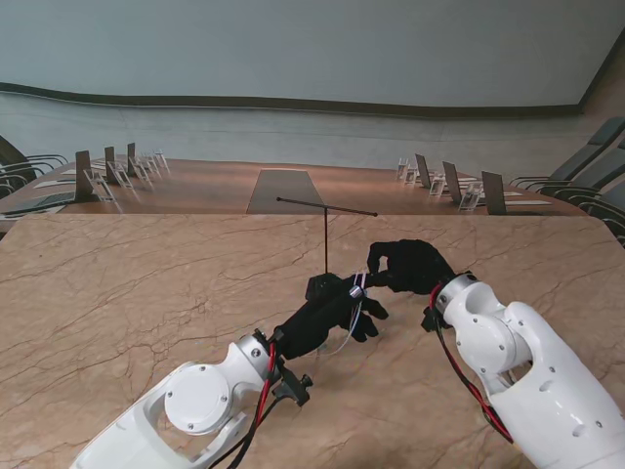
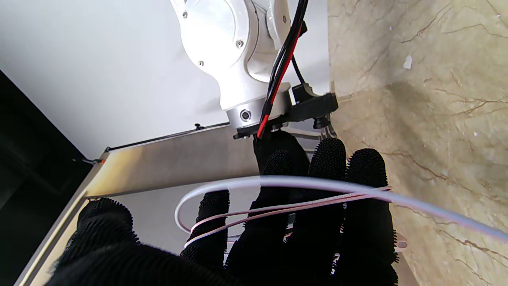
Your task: Take the wired earphone off the rack, coil the cable and place them on the table
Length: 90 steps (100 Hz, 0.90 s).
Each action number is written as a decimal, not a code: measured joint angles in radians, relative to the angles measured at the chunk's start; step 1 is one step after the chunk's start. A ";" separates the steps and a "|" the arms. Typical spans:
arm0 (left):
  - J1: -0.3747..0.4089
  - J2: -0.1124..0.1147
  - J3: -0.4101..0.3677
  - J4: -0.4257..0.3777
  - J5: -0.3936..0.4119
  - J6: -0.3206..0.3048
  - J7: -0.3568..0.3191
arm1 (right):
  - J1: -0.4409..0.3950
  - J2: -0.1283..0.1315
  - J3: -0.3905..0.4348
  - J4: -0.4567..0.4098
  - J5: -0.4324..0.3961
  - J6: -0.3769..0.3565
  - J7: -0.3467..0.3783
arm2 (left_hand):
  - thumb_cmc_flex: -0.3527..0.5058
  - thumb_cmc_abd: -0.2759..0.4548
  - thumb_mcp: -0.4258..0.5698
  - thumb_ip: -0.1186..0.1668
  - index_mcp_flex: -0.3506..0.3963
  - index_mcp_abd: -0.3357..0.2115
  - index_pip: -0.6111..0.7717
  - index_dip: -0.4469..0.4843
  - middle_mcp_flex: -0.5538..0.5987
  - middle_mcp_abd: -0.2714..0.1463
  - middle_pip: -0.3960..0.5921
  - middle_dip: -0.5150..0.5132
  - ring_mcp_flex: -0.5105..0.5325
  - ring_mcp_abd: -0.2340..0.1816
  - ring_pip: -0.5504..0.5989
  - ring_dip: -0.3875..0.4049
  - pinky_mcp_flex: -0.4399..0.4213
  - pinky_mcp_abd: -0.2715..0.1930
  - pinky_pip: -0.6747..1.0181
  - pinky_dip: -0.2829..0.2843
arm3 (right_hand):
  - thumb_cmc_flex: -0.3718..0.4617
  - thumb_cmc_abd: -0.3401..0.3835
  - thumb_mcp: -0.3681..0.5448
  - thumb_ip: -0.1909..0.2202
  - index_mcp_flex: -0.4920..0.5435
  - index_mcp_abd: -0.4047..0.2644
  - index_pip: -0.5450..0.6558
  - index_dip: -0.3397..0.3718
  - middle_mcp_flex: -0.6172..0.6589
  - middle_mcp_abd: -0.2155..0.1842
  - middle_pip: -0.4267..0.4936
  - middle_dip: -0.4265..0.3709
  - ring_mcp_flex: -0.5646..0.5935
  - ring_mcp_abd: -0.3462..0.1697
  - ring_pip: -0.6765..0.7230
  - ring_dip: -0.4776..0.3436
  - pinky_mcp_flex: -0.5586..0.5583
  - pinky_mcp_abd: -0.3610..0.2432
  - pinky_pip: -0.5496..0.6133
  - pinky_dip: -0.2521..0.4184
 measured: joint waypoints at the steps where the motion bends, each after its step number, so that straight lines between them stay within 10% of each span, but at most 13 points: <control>1: -0.001 0.000 0.000 0.000 0.000 0.000 0.000 | -0.003 0.000 0.001 -0.002 -0.001 0.000 0.002 | 0.000 0.000 0.000 0.000 0.000 0.000 0.000 0.000 0.000 0.000 0.000 0.000 0.000 0.000 0.000 0.000 -0.001 0.000 0.000 0.000 | -0.008 0.000 -0.007 -0.006 -0.013 0.005 -0.004 -0.008 -0.014 -0.002 -0.011 -0.002 -0.011 -0.005 -0.013 0.000 -0.009 -0.005 -0.005 -0.003; 38: -0.029 -0.007 0.030 0.000 -0.008 -0.014 0.037 | -0.131 0.021 0.052 -0.074 -0.033 -0.052 0.105 | 0.000 0.000 0.000 0.000 0.000 0.000 0.000 0.010 -0.001 0.000 0.000 0.000 -0.027 0.000 -0.018 0.000 -0.029 0.000 -0.001 0.000 | -0.260 -0.001 -0.232 -0.007 -0.385 0.069 -0.283 0.016 -0.394 -0.155 -0.265 -0.049 -0.240 -0.178 -0.369 -0.079 -0.151 -0.170 -0.374 -0.050; 68: -0.057 -0.019 0.045 0.001 -0.017 -0.010 0.047 | -0.177 0.035 0.035 -0.098 0.002 -0.077 0.157 | 0.000 0.000 0.000 0.000 0.000 0.000 0.000 0.010 -0.002 0.000 0.000 0.000 -0.028 0.000 -0.020 -0.011 -0.035 -0.002 -0.011 0.000 | -0.291 -0.001 -0.429 -0.013 -0.413 0.074 -0.388 -0.074 -0.467 -0.194 -0.346 -0.087 -0.294 -0.253 -0.544 -0.165 -0.175 -0.259 -0.579 -0.118; 90: -0.060 -0.021 0.044 0.001 -0.015 -0.012 0.053 | -0.247 0.037 0.057 -0.168 0.024 -0.099 0.189 | 0.000 0.000 0.000 0.000 0.000 0.000 0.000 0.010 -0.002 0.000 0.000 0.000 -0.028 0.000 -0.020 -0.011 -0.036 -0.003 -0.011 0.000 | -0.242 -0.014 -0.355 -0.013 -0.414 0.085 -0.399 -0.080 -0.485 -0.203 -0.352 -0.090 -0.316 -0.268 -0.572 -0.192 -0.190 -0.297 -0.650 -0.153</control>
